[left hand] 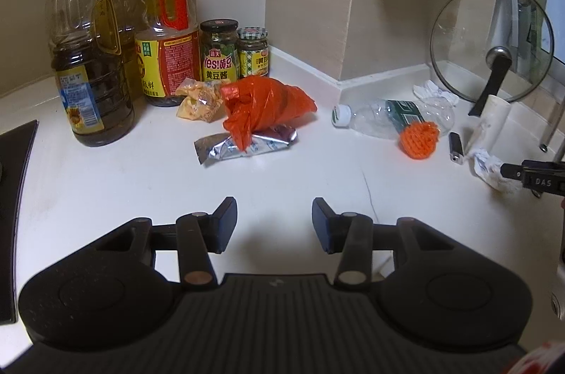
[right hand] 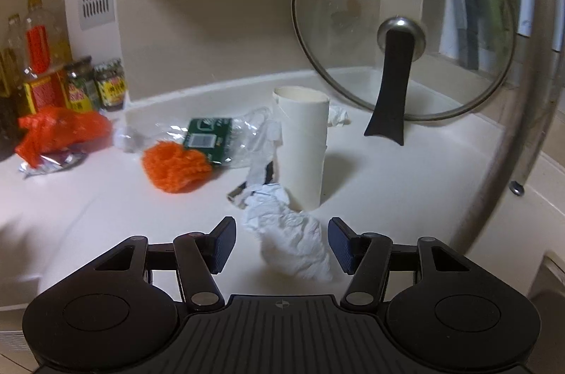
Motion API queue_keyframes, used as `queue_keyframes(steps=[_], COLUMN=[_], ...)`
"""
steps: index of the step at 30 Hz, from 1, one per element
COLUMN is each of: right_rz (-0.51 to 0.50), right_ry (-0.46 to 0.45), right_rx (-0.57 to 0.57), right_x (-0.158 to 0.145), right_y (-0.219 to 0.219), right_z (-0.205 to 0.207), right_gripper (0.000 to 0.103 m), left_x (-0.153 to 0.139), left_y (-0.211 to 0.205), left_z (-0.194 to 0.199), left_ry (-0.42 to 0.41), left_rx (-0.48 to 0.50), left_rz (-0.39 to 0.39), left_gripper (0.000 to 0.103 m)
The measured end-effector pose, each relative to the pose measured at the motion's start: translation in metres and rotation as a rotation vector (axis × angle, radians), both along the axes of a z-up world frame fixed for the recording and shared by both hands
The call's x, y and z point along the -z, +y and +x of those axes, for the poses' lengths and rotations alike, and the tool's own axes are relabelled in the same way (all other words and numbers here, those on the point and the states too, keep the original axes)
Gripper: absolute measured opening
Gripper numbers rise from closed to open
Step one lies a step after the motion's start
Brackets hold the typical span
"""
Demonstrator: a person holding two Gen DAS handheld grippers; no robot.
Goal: Collect trash
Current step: 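Grasp the crumpled white tissue with the right gripper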
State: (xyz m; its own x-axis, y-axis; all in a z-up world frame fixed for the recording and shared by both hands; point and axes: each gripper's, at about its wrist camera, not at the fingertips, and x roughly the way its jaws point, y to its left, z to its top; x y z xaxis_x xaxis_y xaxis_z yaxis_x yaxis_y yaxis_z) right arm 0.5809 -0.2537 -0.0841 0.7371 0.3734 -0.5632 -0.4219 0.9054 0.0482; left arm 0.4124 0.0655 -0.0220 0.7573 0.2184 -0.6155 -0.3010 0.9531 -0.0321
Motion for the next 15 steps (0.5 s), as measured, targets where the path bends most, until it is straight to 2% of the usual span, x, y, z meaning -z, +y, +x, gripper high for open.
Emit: queue_keyframes(steps=[6, 11, 12, 13, 15], right_rz=[-0.022, -0.041, -0.050, -0.057, -0.065], right_ry=[0.037, 0.049, 0.045, 0.039, 0.030], right_rx=[-0.032, -0.065, -0.073, -0.084, -0.102], right_x=[0.016, 0.022, 0.023, 0.024, 0.023], right_y=[0.006, 0.010, 0.011, 0.012, 0.013], right_z=[0.028, 0.033, 0.032, 0.031, 0.028], right_gripper=[0.058, 0.058, 0.055, 0.041, 0.038], left_x=[0.003, 0.005, 0.005, 0.006, 0.006], left_y=[0.001, -0.001, -0.002, -0.002, -0.004], left_z=[0.013, 0.020, 0.021, 0.023, 0.026], left_ry=[0.001, 0.004, 0.003, 0.003, 0.003], left_rx=[-0.003, 0.004, 0.006, 0.009, 0.015], left_rz=[-0.002, -0.002, -0.002, -0.002, -0.002], left_gripper=[0.043, 0.043, 0.043, 0.043, 0.043])
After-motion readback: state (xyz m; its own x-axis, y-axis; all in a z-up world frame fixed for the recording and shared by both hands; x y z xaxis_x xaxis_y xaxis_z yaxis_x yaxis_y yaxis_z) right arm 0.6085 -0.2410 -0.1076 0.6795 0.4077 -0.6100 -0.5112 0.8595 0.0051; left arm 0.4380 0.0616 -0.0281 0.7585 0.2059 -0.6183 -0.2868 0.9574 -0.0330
